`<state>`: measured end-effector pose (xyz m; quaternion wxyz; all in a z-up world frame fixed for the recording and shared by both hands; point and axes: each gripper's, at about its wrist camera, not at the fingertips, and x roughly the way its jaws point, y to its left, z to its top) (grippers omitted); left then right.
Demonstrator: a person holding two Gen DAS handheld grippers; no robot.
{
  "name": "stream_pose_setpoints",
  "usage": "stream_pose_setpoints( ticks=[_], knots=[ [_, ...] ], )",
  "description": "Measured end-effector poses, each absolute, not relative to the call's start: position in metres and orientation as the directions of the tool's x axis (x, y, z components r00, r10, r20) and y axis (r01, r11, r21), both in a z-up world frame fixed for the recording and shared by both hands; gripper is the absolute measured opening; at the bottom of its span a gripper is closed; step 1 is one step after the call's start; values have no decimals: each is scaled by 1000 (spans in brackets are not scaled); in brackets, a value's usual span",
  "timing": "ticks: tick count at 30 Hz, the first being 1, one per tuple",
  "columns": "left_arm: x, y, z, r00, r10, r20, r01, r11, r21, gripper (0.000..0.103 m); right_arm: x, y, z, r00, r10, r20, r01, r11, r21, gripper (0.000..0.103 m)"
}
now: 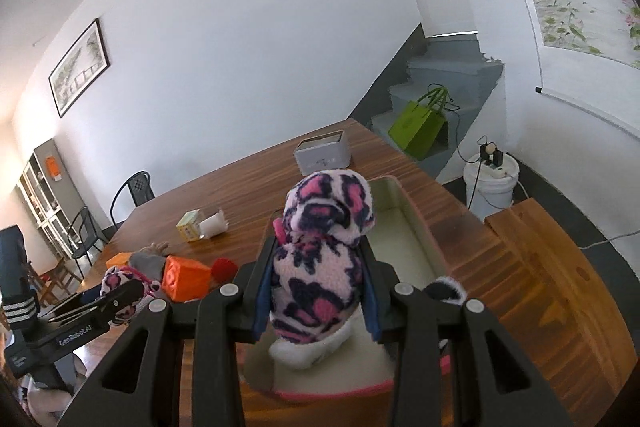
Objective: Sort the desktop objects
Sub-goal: 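Carry both pink leopard plushes over the pink box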
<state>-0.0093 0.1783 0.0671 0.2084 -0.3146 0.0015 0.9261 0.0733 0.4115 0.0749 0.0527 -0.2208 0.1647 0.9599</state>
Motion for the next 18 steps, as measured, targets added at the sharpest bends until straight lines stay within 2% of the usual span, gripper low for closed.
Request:
stream_pose_setpoints(
  ticks=[12,18],
  knots=[
    [-35,273,94,-667,512,-541,-536,-834,-129,63,50,447,71,-888,50,-457,-204,-934,294,40],
    [-56,298,84,-635,529,-563,-546,-823,-158,63,44,462,69,-882,61,-468,-221,-929,297,40]
  ],
)
